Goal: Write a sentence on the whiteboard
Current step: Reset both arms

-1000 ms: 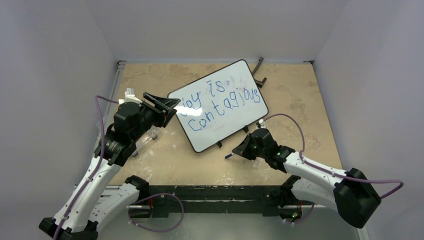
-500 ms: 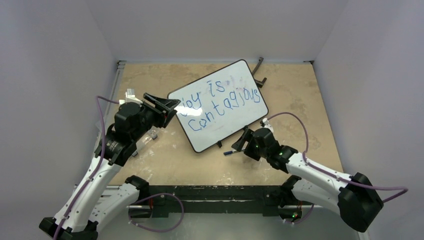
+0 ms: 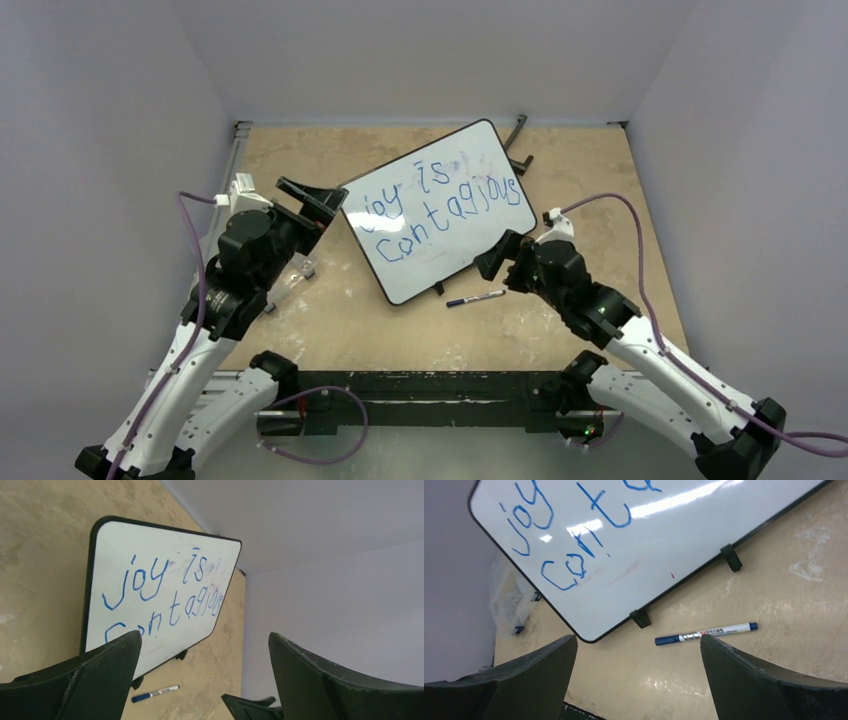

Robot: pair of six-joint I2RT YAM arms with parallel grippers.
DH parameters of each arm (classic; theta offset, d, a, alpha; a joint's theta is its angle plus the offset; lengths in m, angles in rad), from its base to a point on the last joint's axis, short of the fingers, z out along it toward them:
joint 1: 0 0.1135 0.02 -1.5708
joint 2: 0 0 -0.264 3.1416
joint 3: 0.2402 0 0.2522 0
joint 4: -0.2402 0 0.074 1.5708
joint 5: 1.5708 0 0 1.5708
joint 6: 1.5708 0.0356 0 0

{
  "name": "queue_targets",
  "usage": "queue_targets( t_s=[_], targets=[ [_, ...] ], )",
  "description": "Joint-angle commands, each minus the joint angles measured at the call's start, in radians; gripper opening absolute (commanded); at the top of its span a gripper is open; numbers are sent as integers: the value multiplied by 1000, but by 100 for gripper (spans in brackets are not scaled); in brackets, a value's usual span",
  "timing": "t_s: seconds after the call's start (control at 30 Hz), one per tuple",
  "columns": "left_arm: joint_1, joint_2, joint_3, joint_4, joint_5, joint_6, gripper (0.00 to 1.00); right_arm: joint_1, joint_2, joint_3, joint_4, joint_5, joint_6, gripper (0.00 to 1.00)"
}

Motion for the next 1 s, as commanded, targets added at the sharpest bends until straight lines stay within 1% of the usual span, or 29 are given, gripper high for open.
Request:
queue_targets(
  t_s=[0.0,0.03,0.17,0.37,0.4,0.5,0.73,0.9,0.97],
  targets=[
    [3,-11,58,37,-151,248,100,-3,-39,137,-61,53,-166,97],
    [5,-9,62,36,-163,294,100,-3,-50,156,-62,48,-185,99],
    [9,-10,79,21,-226,434,100,-1,-123,203,-39,30,-245,99],
    [11,-25,91,36,-306,648,100,-2,-266,187,26,26,-298,99],
    [11,-26,97,33,-315,675,100,-2,-284,180,30,56,-290,99],
    [12,-40,98,34,-330,762,100,-2,-323,157,13,106,-201,99],
    [12,-72,62,18,-347,948,100,-3,-432,88,11,137,-204,99],
    [12,-146,-22,47,-354,1070,100,-3,-463,80,-87,213,-200,99],
    [12,-182,-61,68,-348,1086,100,-3,-470,85,-129,231,-204,99]
  ],
)
